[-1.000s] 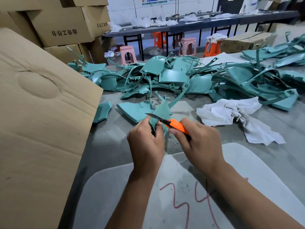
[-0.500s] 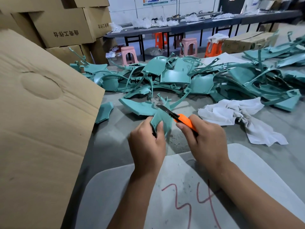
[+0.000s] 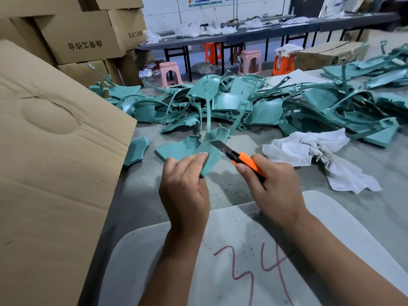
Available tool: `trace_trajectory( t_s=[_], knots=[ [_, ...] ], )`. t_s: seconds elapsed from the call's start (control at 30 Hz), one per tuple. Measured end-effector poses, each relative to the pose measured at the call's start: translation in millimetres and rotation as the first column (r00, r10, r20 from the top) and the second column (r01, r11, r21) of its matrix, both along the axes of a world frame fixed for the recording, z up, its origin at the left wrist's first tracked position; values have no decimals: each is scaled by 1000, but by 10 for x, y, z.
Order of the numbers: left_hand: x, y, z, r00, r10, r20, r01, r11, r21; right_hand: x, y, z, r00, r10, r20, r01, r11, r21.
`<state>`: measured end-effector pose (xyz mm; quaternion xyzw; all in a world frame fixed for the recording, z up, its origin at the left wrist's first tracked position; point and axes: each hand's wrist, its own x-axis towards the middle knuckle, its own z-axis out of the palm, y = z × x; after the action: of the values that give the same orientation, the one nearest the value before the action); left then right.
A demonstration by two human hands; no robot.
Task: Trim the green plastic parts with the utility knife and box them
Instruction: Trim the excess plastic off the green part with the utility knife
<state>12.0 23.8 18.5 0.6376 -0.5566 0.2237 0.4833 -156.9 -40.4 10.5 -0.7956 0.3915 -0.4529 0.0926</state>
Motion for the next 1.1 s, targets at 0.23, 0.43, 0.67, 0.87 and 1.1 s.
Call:
trace_trajectory(
  t_s=[0.23, 0.43, 0.67, 0.87, 1.1],
  knots=[
    [22, 13, 37, 999, -4, 35, 5, 1000, -20, -86, -65, -4, 996, -84, 11, 84, 996, -14],
    [157, 2, 16, 996, -79, 32, 80, 997, -17, -156, -219, -35, 948, -318, 26, 314, 944, 98],
    [325, -6, -1, 972, -226, -57, 227, 974, 7, -195, -232, -38, 994, -88, 68, 84, 995, 53],
    [346, 13, 25, 961, -269, -59, 263, 960, -96, -254, -305, -82, 928, -315, -198, 340, 935, 106],
    [312, 0, 12, 956, -290, -36, 279, 942, -184, -258, -278, -57, 964, -132, -229, 152, 986, 70]
  ],
)
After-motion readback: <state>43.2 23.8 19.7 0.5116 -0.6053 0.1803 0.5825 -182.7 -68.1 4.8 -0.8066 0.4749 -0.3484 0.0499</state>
